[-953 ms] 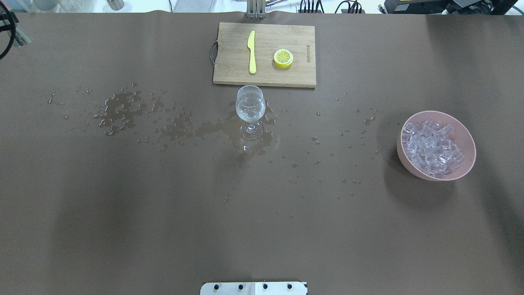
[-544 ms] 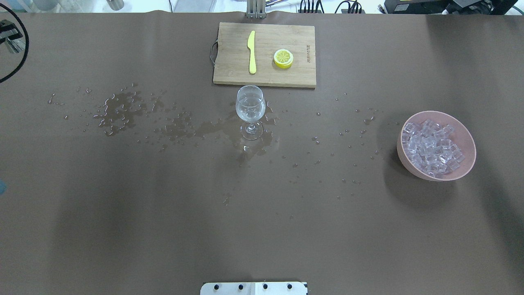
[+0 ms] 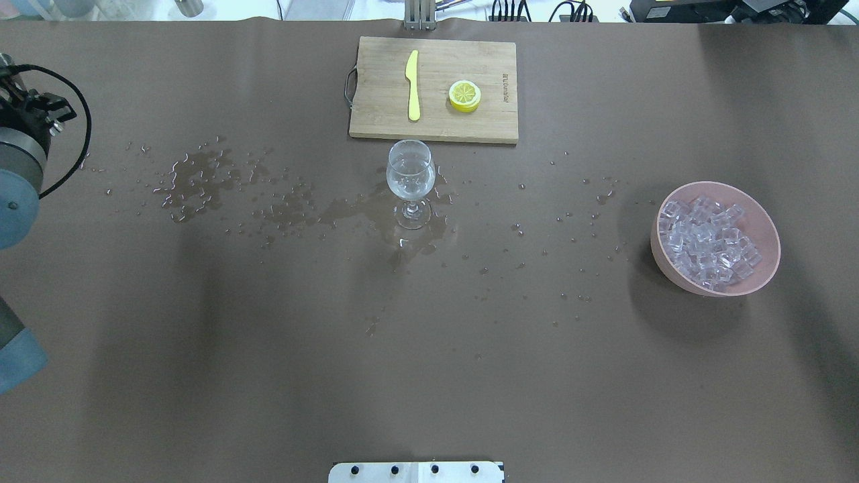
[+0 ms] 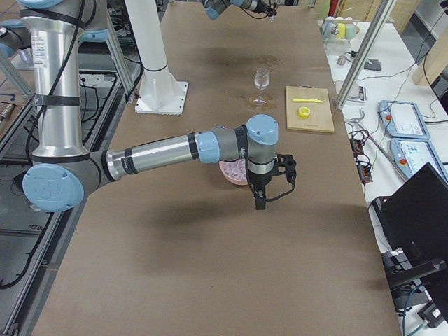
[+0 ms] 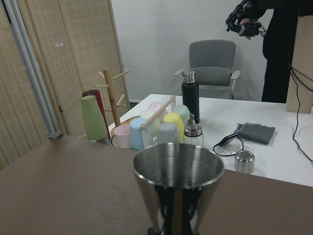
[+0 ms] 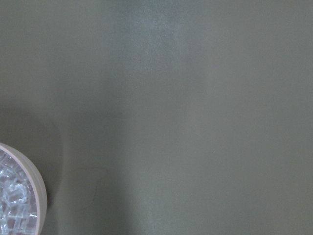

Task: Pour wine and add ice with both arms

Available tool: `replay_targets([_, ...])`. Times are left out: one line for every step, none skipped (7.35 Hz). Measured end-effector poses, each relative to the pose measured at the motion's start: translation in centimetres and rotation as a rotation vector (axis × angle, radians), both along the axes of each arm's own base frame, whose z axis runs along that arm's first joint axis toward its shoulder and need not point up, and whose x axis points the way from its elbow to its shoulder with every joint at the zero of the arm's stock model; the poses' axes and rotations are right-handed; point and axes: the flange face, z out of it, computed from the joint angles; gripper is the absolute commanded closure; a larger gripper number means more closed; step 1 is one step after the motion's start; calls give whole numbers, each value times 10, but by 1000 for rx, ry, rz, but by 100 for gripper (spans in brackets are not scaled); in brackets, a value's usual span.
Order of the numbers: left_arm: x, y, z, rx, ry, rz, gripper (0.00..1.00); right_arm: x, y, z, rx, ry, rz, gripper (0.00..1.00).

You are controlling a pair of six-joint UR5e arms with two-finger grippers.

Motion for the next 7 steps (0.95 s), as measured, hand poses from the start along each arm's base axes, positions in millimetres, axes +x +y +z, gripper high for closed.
replay_targets([31,13,11,-4,22,4,100,0,0,-1,1,0,0,0])
replay_targets([58,22,17,3,44,-4,100,0,-1,-1,2,0,0,0])
replay_targets([83,22,22,18,58,-27,100,0,-1,-2,3,0,0,0])
replay_targets([102,17,25,33,61,-50,100,0,-2,-2,5,0,0,0])
replay_targets([112,14,27,42,60,-64,100,0,-3,-3,7,-1,0,0])
replay_targets([119,13,33,43,50,-66,100,0,-4,-4,9,-1,0,0])
replay_targets([127,14,42,38,35,-60,100,0,-4,-4,9,-1,0,0])
